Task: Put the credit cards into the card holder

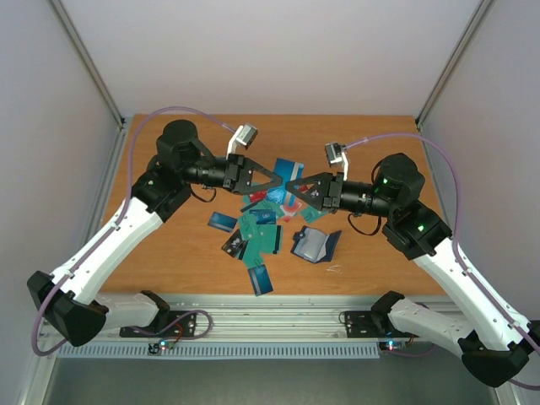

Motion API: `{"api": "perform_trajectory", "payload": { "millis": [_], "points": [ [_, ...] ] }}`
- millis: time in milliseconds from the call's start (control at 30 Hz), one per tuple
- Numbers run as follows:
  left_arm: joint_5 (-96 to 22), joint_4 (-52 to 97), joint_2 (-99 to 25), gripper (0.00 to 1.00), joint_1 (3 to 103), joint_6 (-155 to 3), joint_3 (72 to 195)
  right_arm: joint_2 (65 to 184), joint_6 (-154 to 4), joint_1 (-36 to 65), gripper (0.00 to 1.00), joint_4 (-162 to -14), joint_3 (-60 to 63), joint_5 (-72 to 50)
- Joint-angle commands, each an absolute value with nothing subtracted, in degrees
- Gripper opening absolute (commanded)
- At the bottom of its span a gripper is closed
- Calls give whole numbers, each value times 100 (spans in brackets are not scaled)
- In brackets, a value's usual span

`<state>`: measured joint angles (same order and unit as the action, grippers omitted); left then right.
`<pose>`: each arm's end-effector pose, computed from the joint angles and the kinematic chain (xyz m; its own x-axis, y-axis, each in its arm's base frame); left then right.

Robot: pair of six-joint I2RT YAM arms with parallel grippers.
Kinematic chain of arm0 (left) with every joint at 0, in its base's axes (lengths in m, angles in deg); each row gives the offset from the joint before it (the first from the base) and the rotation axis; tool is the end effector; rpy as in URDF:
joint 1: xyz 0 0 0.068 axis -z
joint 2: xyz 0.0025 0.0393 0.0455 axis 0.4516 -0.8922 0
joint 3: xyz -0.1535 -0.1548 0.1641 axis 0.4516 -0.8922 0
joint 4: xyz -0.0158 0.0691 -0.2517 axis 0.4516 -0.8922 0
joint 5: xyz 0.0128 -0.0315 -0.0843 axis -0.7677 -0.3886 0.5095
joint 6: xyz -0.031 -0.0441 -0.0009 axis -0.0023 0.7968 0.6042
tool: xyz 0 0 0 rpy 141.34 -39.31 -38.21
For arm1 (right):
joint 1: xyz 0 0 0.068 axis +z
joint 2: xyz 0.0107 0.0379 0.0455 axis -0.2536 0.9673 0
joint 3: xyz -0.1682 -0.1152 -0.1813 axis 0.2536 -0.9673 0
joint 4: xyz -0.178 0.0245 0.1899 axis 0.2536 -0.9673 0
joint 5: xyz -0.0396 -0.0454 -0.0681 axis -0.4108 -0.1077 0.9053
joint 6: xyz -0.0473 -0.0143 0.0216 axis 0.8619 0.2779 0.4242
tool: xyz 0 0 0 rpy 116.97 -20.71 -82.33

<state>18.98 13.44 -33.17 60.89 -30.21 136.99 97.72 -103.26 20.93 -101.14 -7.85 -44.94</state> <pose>0.2026 -0.1756 0.4356 -0.8584 0.1404 -0.4934 0.4915 -0.0507 -0.8694 0.1438 0.1324 0.4341 -0.5772 0.1090 -0.8093 -0.7883 0.1843 0.5870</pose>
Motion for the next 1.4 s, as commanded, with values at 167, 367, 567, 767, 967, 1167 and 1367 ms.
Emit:
{"api": "perform_trajectory", "payload": {
  "millis": [167,367,567,767,967,1167,1367],
  "points": [
    [1747,361,-3438,33,6156,-3570,13907,9515,-9967,2064,1,-11599,-669,-3653],
    [376,-1974,-3533,52,6198,-5264,13877,9229,-9598,2064,1,-13614,-832,-2527],
    [-628,-2637,-3896,49,6482,-5981,13559,9484,-9373,2067,1,-14931,-999,-1797],
    [-1358,-2757,-4658,39,6546,-6192,13381,10534,-9049,2082,1,-15255,-967,-1593],
    [-1420,-2391,-5554,33,6577,-6158,13555,12210,-9002,2101,1,-15991,106,-1084],
    [-1145,-2310,-6399,22,6636,-6263,14027,13347,-9149,2108,1,-16075,533,-1038],
    [-1089,-1888,-6616,16,6666,-6154,13808,14173,-9305,2098,1,-16084,941,-865]
  ]
}}
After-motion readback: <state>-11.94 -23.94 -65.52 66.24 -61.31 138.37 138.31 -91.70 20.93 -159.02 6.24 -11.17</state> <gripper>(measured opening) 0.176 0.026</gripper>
